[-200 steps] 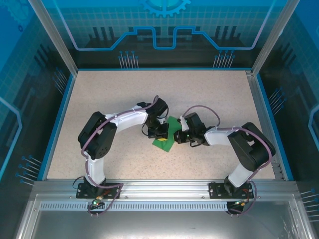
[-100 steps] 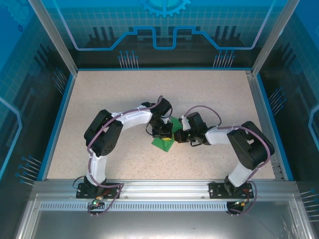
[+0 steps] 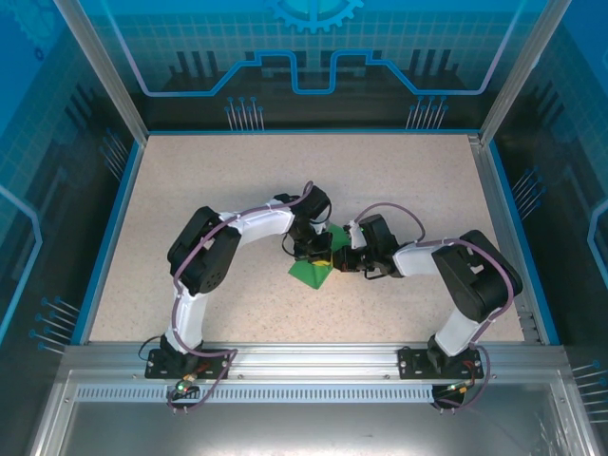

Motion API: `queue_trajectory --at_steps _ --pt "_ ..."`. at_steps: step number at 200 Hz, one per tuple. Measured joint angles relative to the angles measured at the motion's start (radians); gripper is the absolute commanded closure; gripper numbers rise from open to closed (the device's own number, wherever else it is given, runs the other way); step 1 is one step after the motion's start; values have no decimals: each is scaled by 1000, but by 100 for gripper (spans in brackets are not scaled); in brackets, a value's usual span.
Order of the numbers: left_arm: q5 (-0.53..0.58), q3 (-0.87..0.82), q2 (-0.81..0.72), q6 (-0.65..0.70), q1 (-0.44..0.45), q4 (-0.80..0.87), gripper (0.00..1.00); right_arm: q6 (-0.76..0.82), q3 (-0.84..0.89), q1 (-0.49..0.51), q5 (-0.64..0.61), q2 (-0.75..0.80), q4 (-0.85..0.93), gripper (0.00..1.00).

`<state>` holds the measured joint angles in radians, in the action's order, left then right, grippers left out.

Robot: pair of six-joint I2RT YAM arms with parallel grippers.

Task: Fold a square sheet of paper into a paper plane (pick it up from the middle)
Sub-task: Fold the triangle a second time at the center of the table.

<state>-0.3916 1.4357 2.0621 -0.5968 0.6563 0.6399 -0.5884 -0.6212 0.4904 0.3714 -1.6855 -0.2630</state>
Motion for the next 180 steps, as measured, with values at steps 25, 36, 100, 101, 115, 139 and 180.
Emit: queue_trajectory --at_steps 25,36,100,101,115,139,180 --pt "-6 3 5 0 -1 -2 97 -19 6 -8 16 -3 -16 94" --pt "-10 4 6 1 -3 -2 97 -23 8 -10 21 -3 -21 95" --pt "-28 0 27 2 -5 -35 98 -67 21 -40 58 -2 -38 96" --pt "-28 -1 28 2 -5 -36 98 -67 21 -40 58 -2 -38 96" --pt "-33 -7 43 2 -6 -45 98 -78 21 -48 65 5 -48 96" --pt "-36 -11 43 2 -11 -52 98 -93 21 -55 79 18 -58 97" --pt "-44 -12 43 2 -14 -55 98 -85 10 -60 73 62 -10 97"
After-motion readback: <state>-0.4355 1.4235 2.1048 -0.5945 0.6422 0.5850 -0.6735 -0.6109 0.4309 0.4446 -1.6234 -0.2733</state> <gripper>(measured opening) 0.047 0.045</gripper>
